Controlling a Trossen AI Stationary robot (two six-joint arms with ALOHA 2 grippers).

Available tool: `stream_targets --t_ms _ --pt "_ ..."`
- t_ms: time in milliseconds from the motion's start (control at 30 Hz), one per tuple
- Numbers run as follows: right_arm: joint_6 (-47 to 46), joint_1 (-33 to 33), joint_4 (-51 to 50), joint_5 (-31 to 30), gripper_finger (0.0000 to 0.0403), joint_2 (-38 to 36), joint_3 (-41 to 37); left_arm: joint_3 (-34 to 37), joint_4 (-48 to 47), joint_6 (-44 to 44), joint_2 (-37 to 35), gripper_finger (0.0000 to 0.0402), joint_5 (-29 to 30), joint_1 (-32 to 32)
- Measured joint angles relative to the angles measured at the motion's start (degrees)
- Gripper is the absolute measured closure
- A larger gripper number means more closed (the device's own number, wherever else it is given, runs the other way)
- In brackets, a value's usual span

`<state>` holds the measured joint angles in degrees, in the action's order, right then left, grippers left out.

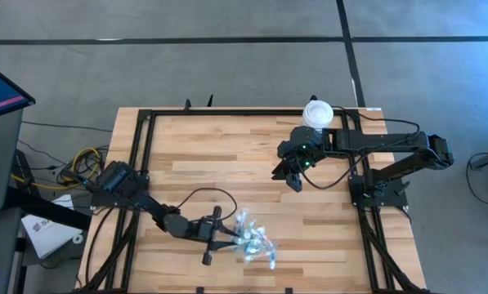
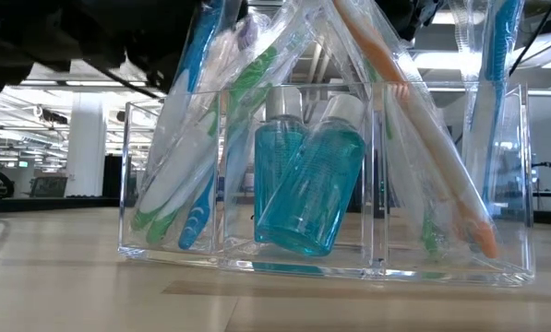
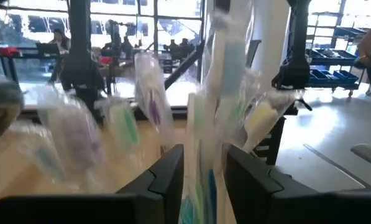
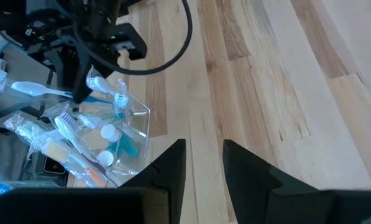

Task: Pick & Place toothbrushing station
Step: Put the blue toothbrush into the transparent organizer

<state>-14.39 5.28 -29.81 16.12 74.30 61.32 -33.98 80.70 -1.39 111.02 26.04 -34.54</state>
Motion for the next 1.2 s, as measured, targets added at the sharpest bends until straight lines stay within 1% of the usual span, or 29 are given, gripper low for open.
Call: stream_targets --t_ms 167,233,333,400,533,567,633,1033,1200 --pt "0.00 0.00 0.27 0.00 0.0305 0.00 0.00 -0.02 -1.60 1.96 -2.34 0.0297 -0.78 0.00" --pt "0.00 0.00 0.27 0.00 0.0305 0.00 0.00 -0.02 -2.57 1.39 -2.58 0.0298 -0.84 0.00" --pt "0.00 0.01 0.29 0.00 0.0305 0.00 0.00 -0.02 -2.61 1.20 -2.60 0.0309 -0.41 0.00" --pt "0.00 0.02 0.29 0.00 0.0305 0.00 0.00 -0.02 -2.81 1.18 -2.60 0.0326 0.02 0.00" --pt "0.00 0.02 0.28 0.00 0.0305 0.00 0.00 -0.02 -2.84 1.40 -2.60 0.0383 0.01 -0.14" --pt "0.00 0.02 0.29 0.00 0.0305 0.00 0.00 -0.02 -2.84 1.57 -2.60 0.0388 0.03 -0.29" --pt "0.00 0.02 0.29 0.00 0.0305 0.00 0.00 -0.02 -2.85 1.56 -2.60 0.0388 0.44 -0.33" --pt "0.00 0.02 0.27 0.00 0.0305 0.00 0.00 -0.02 -3.65 1.09 -2.65 0.0395 7.79 -2.63" --pt "-0.02 0.02 0.27 0.00 0.0305 0.00 0.00 -0.02 -6.17 -2.09 -2.67 0.0394 8.54 -2.73"
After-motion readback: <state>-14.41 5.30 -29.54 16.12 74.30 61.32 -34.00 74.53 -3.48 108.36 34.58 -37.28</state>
